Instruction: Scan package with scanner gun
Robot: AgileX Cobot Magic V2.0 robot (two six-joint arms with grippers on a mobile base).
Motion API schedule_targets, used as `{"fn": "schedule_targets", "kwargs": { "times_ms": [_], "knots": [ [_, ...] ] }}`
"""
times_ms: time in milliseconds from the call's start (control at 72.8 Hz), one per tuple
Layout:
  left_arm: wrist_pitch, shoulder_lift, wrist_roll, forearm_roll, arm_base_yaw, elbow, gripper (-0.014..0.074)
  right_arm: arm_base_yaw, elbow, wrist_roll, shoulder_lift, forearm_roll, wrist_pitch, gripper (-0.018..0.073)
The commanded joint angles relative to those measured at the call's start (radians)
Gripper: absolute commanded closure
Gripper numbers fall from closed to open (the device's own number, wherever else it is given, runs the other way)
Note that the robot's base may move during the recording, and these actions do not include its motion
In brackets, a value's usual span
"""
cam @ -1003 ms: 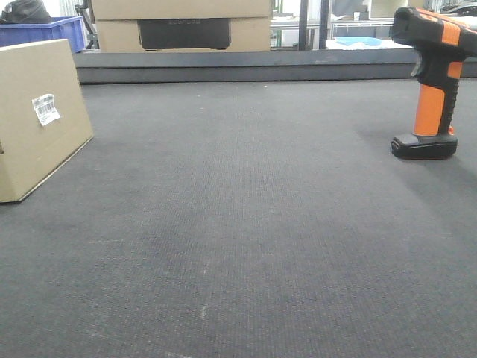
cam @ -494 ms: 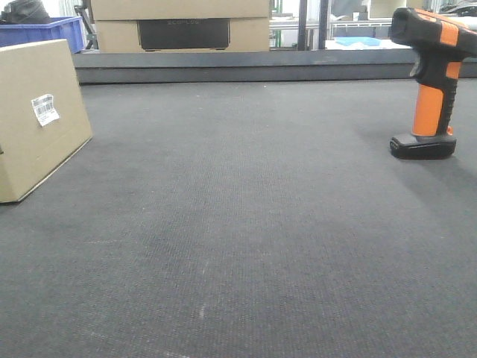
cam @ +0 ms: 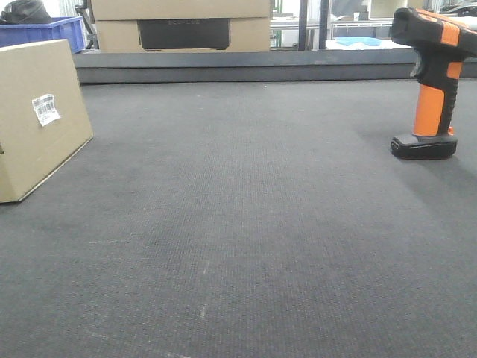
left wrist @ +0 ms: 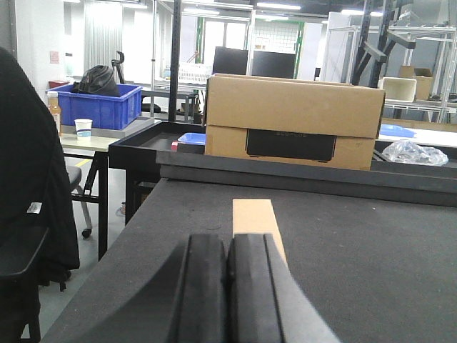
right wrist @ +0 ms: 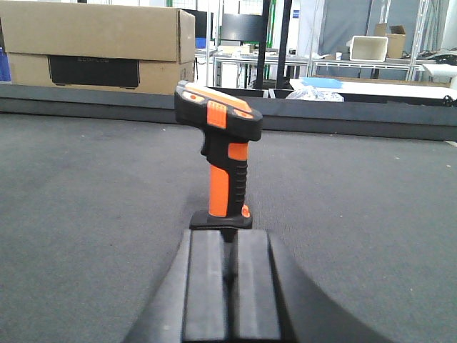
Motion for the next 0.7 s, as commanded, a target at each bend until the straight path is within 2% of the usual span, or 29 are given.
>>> {"fn": "schedule_targets", "kwargs": {
  "times_ms": [0, 687],
  "knots": [
    [-0.015, -0.004, -0.007, -0.007, 0.002, 0.000, 0.0708, -0.006, 0.002, 0.003, -0.003, -0.010, 0.003, 0.0727],
    [-0.015, -0.004, -0.007, -0.007, 0.002, 0.000, 0.0708, -0.006, 0.002, 0.003, -0.003, -0.010, 0.003, 0.0727]
  ]
}}
